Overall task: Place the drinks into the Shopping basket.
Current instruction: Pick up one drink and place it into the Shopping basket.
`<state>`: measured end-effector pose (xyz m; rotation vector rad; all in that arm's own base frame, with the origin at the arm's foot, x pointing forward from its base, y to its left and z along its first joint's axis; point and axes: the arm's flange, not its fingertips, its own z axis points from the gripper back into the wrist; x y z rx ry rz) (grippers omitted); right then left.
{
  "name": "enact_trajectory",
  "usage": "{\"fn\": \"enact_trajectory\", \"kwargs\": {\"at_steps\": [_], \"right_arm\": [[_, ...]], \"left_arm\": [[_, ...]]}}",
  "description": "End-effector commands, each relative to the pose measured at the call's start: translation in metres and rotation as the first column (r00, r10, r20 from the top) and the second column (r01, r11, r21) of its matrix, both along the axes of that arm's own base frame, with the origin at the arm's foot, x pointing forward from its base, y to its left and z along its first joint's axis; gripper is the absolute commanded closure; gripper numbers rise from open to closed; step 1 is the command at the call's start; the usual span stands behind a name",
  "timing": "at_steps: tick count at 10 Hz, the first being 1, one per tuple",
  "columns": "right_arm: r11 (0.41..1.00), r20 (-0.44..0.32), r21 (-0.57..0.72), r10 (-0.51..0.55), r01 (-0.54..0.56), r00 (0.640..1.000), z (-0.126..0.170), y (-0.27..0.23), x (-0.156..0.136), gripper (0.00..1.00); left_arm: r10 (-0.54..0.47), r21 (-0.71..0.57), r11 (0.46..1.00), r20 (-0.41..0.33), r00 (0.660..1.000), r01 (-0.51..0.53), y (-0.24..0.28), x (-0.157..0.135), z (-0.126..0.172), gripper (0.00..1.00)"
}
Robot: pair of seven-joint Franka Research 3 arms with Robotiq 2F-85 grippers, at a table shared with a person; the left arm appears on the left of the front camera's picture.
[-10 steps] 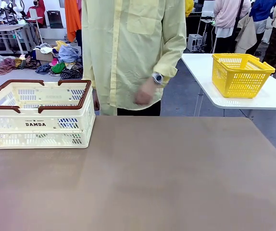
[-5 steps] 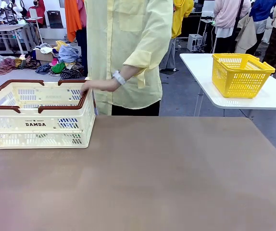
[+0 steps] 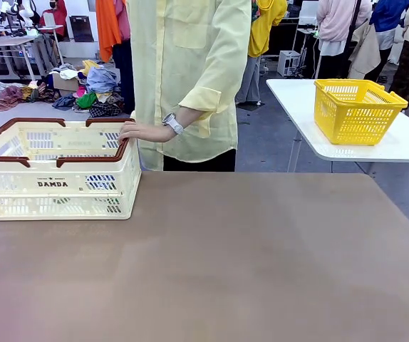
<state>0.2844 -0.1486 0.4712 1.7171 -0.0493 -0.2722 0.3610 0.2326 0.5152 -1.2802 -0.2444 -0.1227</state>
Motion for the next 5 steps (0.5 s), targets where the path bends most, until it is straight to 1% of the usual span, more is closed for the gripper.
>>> {"fn": "enact_trajectory", "kwargs": {"at_steps": [1, 5], "right_arm": [[1.0, -0.004, 0.009, 0.002, -0.002, 1.0, 0.0056, -0.0008, 0.0003, 0.0], [1.0, -0.004, 0.009, 0.002, -0.002, 1.0, 0.0056, -0.0008, 0.0003, 0.0]], "left_arm": [[0.006, 0.004, 1.0, -0.01, 1.0, -0.006, -0.0025, -0.0033, -0.0002, 0.0], [0.006, 0.004, 1.0, -0.01, 1.0, -0.006, -0.0025, -0.0033, -0.0002, 0.0]]}}
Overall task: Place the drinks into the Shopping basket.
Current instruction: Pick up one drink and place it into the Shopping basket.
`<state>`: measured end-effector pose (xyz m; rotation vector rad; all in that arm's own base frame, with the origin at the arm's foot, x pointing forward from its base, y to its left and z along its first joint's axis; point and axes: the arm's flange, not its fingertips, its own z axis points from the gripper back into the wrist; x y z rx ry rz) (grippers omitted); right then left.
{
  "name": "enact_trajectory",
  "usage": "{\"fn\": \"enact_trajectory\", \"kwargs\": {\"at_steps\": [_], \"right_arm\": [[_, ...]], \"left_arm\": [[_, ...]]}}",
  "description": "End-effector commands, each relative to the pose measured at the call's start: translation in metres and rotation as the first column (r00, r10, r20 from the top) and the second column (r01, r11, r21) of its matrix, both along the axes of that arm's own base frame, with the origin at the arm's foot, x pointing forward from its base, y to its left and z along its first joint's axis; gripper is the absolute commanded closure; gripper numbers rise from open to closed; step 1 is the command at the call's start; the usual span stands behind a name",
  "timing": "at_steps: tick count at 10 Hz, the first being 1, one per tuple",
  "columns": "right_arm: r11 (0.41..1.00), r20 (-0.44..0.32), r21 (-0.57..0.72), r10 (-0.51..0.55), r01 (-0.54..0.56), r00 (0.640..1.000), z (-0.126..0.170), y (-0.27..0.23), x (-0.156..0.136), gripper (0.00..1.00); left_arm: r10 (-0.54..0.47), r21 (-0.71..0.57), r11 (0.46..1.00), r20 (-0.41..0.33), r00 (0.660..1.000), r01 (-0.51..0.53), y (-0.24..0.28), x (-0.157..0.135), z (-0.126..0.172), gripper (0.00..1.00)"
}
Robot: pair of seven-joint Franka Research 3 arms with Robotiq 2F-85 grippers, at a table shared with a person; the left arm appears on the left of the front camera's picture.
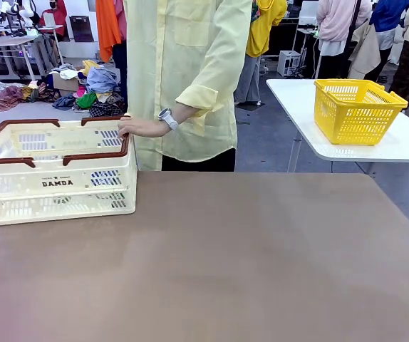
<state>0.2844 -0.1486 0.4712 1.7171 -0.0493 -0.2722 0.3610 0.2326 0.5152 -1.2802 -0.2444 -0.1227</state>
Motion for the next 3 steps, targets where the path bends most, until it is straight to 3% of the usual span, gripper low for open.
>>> {"fn": "enact_trajectory", "kwargs": {"at_steps": [1, 3], "right_arm": [[1.0, -0.004, 0.009, 0.002, -0.002, 1.0, 0.0056, -0.0008, 0.0003, 0.0], [1.0, -0.004, 0.009, 0.002, -0.002, 1.0, 0.0056, -0.0008, 0.0003, 0.0]], "left_arm": [[0.006, 0.004, 1.0, -0.01, 1.0, -0.006, -0.0025, -0.0033, -0.0002, 0.0], [0.006, 0.004, 1.0, -0.01, 1.0, -0.006, -0.0025, -0.0033, -0.0002, 0.0]]}}
